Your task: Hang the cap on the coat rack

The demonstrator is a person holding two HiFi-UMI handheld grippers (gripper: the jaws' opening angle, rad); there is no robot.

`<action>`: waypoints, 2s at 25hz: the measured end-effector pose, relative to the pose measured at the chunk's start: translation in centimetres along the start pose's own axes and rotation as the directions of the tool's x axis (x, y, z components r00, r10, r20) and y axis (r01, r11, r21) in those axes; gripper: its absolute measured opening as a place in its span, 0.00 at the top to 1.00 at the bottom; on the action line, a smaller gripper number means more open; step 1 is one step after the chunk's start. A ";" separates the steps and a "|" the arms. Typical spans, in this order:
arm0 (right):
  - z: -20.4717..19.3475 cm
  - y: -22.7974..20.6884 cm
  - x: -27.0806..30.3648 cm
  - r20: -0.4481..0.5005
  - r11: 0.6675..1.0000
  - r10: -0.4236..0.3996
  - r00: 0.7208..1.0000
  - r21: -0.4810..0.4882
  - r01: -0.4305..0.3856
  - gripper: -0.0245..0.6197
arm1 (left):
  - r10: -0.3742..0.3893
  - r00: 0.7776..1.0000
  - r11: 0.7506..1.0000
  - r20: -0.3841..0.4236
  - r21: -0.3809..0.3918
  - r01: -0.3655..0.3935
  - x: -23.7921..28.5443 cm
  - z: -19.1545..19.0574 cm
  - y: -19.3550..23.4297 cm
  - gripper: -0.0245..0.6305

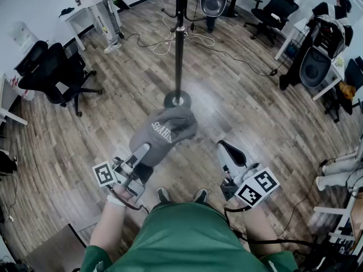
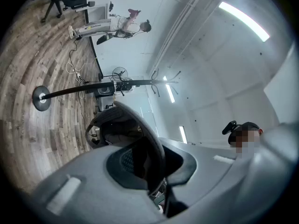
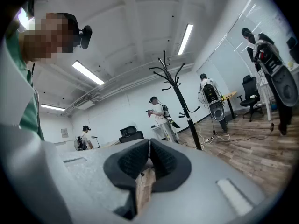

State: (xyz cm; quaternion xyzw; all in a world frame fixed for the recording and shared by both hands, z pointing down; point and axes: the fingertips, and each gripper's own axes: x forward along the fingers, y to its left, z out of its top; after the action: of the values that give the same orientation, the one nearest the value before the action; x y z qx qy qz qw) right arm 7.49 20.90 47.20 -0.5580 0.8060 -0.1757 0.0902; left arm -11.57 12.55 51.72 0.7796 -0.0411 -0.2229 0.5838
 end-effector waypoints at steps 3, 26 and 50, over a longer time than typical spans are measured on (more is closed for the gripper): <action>0.0 -0.1 0.0 0.000 1.000 0.000 1.000 -0.003 0.000 0.94 | -0.033 0.999 0.999 0.002 0.004 0.033 0.4 0.1 -0.8 0.90; 0.4 2.2 1.6 0.082 0.987 -0.144 0.986 0.085 0.137 0.95 | -0.274 0.961 0.959 0.043 0.082 0.270 -1.1 7.2 -8.2 0.90; 6.3 -2.9 12.3 0.134 0.999 -0.050 0.990 0.002 0.050 0.95 | -0.483 0.871 0.858 0.089 0.243 0.452 6.5 19.5 -14.6 0.90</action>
State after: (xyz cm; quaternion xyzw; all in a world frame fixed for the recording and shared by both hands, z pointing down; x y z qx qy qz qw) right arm 7.75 7.39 43.13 -0.5885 0.7841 -0.1397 0.1393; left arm -16.27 -2.33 31.90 0.8061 0.0831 -0.4090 0.4197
